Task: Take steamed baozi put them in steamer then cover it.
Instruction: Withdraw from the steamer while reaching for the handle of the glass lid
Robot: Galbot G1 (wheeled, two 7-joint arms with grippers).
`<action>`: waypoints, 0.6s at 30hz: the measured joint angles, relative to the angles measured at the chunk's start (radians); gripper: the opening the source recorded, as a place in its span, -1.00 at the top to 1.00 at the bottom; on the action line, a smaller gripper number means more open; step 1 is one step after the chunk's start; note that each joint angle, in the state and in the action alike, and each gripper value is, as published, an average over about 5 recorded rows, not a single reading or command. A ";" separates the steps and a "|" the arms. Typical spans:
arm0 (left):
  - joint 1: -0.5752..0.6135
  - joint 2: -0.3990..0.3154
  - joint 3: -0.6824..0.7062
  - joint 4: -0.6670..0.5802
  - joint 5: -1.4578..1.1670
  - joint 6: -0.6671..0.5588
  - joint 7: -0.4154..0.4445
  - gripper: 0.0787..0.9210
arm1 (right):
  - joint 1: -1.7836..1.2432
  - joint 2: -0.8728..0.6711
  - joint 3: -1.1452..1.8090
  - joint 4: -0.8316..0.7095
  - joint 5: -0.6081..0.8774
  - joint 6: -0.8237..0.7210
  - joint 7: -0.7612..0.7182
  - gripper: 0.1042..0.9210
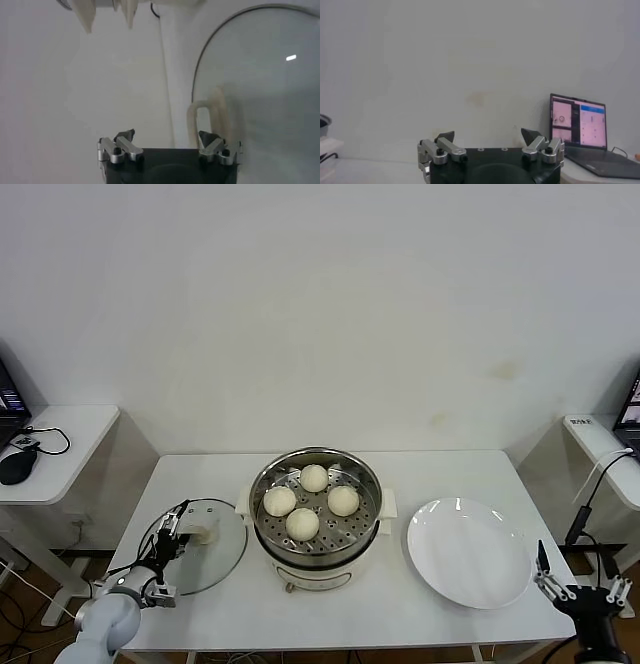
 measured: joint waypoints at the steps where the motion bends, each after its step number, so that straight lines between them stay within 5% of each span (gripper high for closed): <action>1: -0.005 -0.001 0.001 0.005 -0.001 0.000 -0.001 -0.76 | 0.000 0.000 0.000 -0.001 0.000 0.000 0.000 -0.76; 5: -0.018 -0.005 0.006 0.018 -0.006 0.002 -0.004 -0.63 | 0.001 0.000 0.000 -0.004 -0.001 0.001 -0.001 -0.76; 18: -0.026 -0.014 0.013 0.040 -0.014 0.012 0.000 0.25 | 0.007 0.000 -0.001 -0.012 -0.001 0.001 -0.004 -0.76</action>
